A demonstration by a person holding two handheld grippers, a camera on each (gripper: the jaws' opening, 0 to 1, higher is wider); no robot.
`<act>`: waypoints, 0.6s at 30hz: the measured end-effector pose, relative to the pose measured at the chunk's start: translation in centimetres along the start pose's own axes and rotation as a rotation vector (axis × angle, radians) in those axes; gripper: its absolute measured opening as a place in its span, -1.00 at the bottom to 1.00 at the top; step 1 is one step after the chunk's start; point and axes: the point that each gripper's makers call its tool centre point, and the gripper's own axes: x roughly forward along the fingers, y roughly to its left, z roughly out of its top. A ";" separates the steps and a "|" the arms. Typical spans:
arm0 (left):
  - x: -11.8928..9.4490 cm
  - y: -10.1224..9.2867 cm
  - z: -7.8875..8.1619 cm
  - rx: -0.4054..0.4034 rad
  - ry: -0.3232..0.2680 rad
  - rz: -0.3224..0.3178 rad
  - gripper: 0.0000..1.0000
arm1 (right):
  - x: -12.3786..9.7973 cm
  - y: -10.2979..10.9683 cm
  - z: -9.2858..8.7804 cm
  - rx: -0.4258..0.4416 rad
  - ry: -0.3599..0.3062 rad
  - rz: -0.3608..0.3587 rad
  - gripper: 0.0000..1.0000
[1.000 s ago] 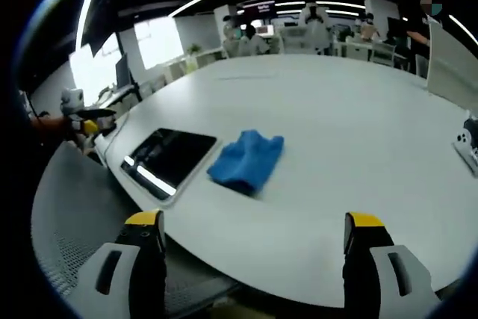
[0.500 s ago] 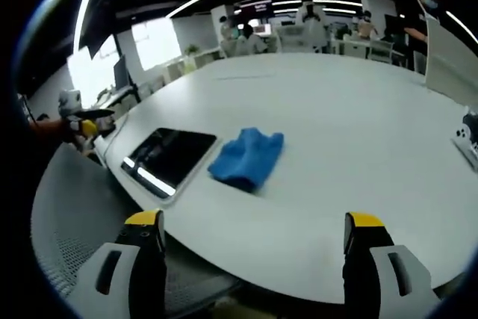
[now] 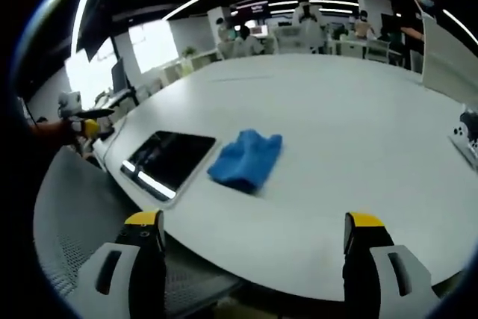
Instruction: Wipe the mirror surface with the cleaning cloth until all visible marks leave the cleaned area.
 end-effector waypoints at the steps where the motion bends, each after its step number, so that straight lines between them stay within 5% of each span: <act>1: 0.0 -0.1 -0.2 0.004 0.004 -0.001 0.99 | 0.0 0.0 0.0 -0.002 0.002 0.001 1.00; 18: -1.1 0.5 -0.9 -0.027 0.014 -0.026 0.99 | 0.7 0.5 0.6 -0.034 0.061 0.001 1.00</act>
